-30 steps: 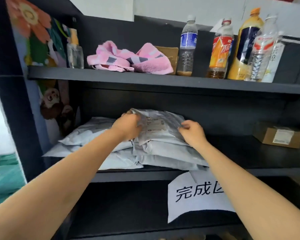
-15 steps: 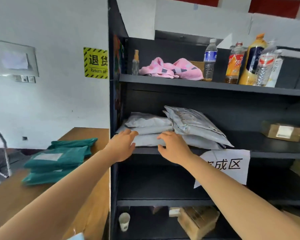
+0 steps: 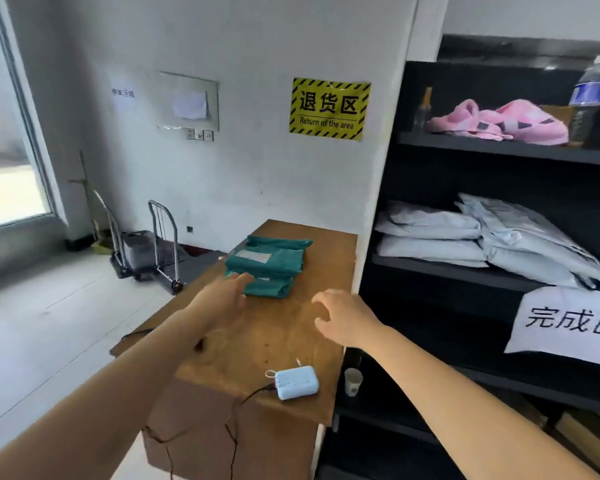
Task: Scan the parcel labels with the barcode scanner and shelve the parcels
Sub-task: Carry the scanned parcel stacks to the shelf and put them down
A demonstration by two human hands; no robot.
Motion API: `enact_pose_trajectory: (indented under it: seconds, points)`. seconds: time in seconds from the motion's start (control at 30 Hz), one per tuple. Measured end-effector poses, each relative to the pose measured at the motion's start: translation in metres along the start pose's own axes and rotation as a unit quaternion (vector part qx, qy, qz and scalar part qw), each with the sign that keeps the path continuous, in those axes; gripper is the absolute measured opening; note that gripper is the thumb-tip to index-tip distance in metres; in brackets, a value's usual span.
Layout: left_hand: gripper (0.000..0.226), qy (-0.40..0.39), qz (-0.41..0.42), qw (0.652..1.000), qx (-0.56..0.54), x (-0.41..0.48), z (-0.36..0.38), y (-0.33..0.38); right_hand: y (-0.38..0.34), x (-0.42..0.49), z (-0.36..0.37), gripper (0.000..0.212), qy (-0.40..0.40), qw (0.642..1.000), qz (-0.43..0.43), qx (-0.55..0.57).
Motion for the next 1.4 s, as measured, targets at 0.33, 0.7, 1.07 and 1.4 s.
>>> enact_pose_trajectory:
  seconds: [0.33, 0.7, 1.07, 1.4]
  points:
    - [0.046, 0.029, -0.067, 0.997, -0.005, -0.065, -0.078, -0.268, -0.253, 0.125, 0.044, 0.048, 0.013, 0.996, -0.015, 0.086]
    - [0.042, 0.051, -0.080, 0.995, 0.012, -0.046, -0.148, -0.520, -0.492, 0.291, 0.083, 0.044, -0.054, 0.975, -0.042, 0.211]
    - [0.030, 0.035, -0.084, 0.996, 0.011, 0.126, -0.177, -0.731, -0.559, 0.542, 0.096, 0.048, -0.025, 0.983, -0.009, 0.183]
    - [0.046, 0.015, -0.018, 0.999, -0.049, 0.319, -0.148, -0.862, -0.544, 0.701, 0.128, 0.051, -0.010, 0.987, 0.097, 0.129]
Point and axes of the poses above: each hand's wrist, its own x-axis towards the middle knuckle, its own z-axis out of the palm, y = z × x, the point moved 2 cm from there along x, towards the middle knuckle, and after that the axes turned 8 degrees about z, right-handed, at the moved point
